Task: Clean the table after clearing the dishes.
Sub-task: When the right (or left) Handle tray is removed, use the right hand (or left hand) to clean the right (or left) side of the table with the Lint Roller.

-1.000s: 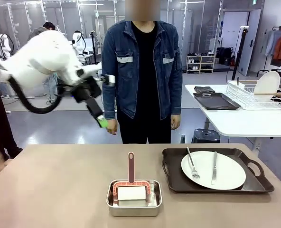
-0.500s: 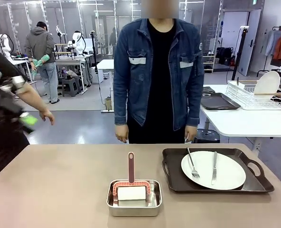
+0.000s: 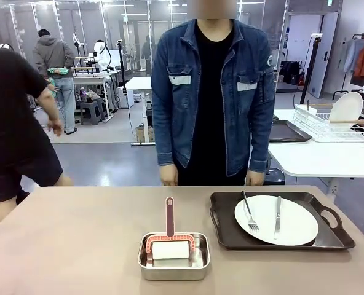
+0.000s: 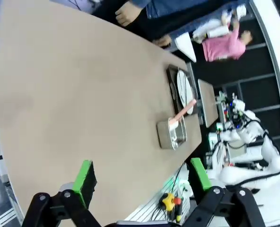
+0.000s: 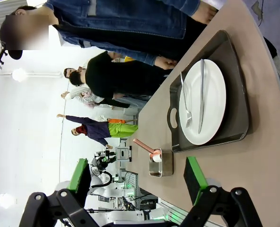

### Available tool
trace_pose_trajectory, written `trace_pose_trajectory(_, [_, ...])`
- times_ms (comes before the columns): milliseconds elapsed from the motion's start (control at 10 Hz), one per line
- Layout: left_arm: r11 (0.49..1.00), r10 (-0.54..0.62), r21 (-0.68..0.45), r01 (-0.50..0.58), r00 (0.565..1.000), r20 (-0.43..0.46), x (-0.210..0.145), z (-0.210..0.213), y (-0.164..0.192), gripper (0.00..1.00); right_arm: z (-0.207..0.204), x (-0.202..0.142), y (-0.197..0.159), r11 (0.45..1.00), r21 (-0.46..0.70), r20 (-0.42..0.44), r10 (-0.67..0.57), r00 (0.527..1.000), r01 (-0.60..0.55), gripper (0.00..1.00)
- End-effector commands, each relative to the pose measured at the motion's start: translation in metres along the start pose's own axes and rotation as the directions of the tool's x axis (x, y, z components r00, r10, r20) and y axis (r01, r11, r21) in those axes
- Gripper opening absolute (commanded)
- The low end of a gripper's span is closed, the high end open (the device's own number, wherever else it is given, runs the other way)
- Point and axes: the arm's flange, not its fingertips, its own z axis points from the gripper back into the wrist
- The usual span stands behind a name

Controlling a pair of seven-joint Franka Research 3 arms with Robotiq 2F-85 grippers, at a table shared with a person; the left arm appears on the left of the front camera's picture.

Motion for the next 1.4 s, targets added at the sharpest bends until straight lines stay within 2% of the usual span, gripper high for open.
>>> trace_pose_trajectory(0, [1.0, -0.012, 0.014, 0.01, 0.997, 0.077, 0.014, -0.012, -0.001, 1.0, 0.0, -0.001, 0.003, 1.0, 0.009, -0.001, 0.015, 1.0, -0.015, 1.0])
trace_pose_trajectory(100, [1.0, 0.0, 0.0, 0.0, 1.0, 0.0, 0.0, 0.0, 0.0, 1.0, 0.0, -0.001, 0.003, 1.0, 0.009, -0.001, 0.015, 1.0, -0.015, 1.0])
trace_pose_trajectory(1300, [1.0, 0.0, 0.0, 0.0, 1.0, 0.0, 0.0, 0.0, 0.0, 1.0, 0.0, -0.001, 0.003, 1.0, 0.009, -0.001, 0.015, 1.0, -0.015, 1.0])
